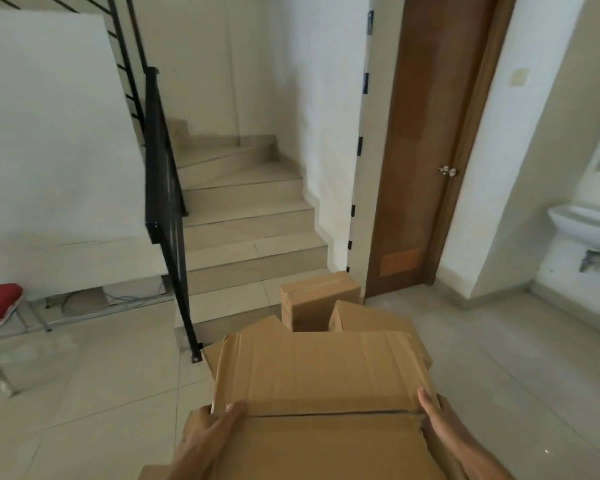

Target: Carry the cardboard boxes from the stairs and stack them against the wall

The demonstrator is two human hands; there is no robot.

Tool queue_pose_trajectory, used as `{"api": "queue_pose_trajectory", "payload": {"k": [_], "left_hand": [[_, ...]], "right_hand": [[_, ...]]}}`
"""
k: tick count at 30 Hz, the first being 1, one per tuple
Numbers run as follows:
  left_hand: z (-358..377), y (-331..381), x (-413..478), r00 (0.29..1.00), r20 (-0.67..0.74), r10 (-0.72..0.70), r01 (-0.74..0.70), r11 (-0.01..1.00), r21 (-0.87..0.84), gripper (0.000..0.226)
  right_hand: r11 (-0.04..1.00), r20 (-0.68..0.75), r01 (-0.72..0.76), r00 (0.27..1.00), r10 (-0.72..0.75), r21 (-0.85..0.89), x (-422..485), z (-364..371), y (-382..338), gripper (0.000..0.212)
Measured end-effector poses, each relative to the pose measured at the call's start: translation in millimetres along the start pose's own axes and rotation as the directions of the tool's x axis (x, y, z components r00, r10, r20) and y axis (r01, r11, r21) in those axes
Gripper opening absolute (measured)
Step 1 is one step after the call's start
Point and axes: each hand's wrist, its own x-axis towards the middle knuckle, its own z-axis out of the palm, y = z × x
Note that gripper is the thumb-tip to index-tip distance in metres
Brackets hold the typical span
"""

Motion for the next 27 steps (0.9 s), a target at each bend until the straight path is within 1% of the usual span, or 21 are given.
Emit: {"api": "queue_pose_trajectory", "payload": {"k": [2, 4, 5, 7, 8, 11, 14, 17, 19, 20, 22, 24, 27], "left_hand": [[10.7, 7.5, -10.2, 0.999, 0.04, 0.007, -0.008, 0.999, 0.035, 0.084], [24.0, 14.0, -14.3, 0.996, 0.087, 0.029, -0.032, 0.999, 0.036, 0.074], [30.9, 18.3, -15.1, 0.991, 0.124, 0.044, -0.05, 0.998, 0.046, 0.073], [45.6, 27.7, -18.1, 0.98, 0.186, 0.078, -0.097, 0.99, 0.098, 0.081], [53.8, 29.9, -17.4, 0.973, 0.211, 0.089, -0.118, 0.985, 0.128, 0.087], [79.9, 33.0, -15.8, 0.941, 0.321, 0.109, -0.178, 0.965, 0.193, 0.095], [105.8, 30.8, -18.1, 0.889, 0.437, 0.136, -0.257, 0.939, 0.229, 0.102], [134.0, 24.2, -26.8, 0.838, 0.529, 0.133, -0.318, 0.907, 0.276, 0.091], [153.5, 18.8, -38.9, 0.786, 0.604, 0.134, -0.368, 0.885, 0.284, 0.091], [163.4, 16.8, -46.7, 0.748, 0.65, 0.135, -0.402, 0.871, 0.283, 0.091], [187.4, 9.9, -61.6, 0.659, 0.738, 0.143, -0.493, 0.823, 0.281, 0.089], [211.5, 6.4, -89.5, 0.585, 0.804, 0.11, -0.549, 0.783, 0.292, 0.082], [240.7, -2.1, -142.4, 0.485, 0.871, 0.071, -0.626, 0.724, 0.289, 0.065]], "right_hand": [[1.0, -0.016, -0.015, 1.0, 0.015, 0.001, -14.7, -14.4, 8.6, 0.075], [0.998, -0.051, -0.032, 0.998, 0.034, 0.048, -27.5, -30.3, 24.1, 0.075], [0.997, -0.08, -0.048, 0.995, 0.053, 0.065, -34.1, -37.3, 32.6, 0.076], [0.988, -0.14, -0.085, 0.985, 0.103, 0.129, -46.2, -49.8, 57.4, 0.079], [0.982, -0.174, -0.105, 0.976, 0.132, 0.158, -55.2, -54.2, 67.4, 0.076], [0.965, -0.309, -0.136, 0.929, 0.202, 0.223, -82.0, -65.9, 100.0, 0.064], [0.956, -0.423, -0.17, 0.868, 0.26, 0.24, -116.5, -72.6, 133.9, 0.061], [0.937, -0.522, -0.193, 0.789, 0.324, 0.29, -162.7, -72.0, 170.3, 0.06], [0.926, -0.57, -0.207, 0.739, 0.359, 0.315, -194.9, -70.6, 199.6, 0.063], [0.914, -0.578, -0.205, 0.721, 0.383, 0.349, -212.6, -68.3, 214.4, 0.063], [0.876, -0.584, -0.201, 0.678, 0.447, 0.438, -253.7, -61.2, 237.5, 0.057], [0.834, -0.615, -0.19, 0.594, 0.518, 0.519, -292.6, -56.0, 260.8, 0.053], [0.776, -0.641, -0.18, 0.469, 0.608, 0.605, -349.2, -47.3, 290.6, 0.058]]}}
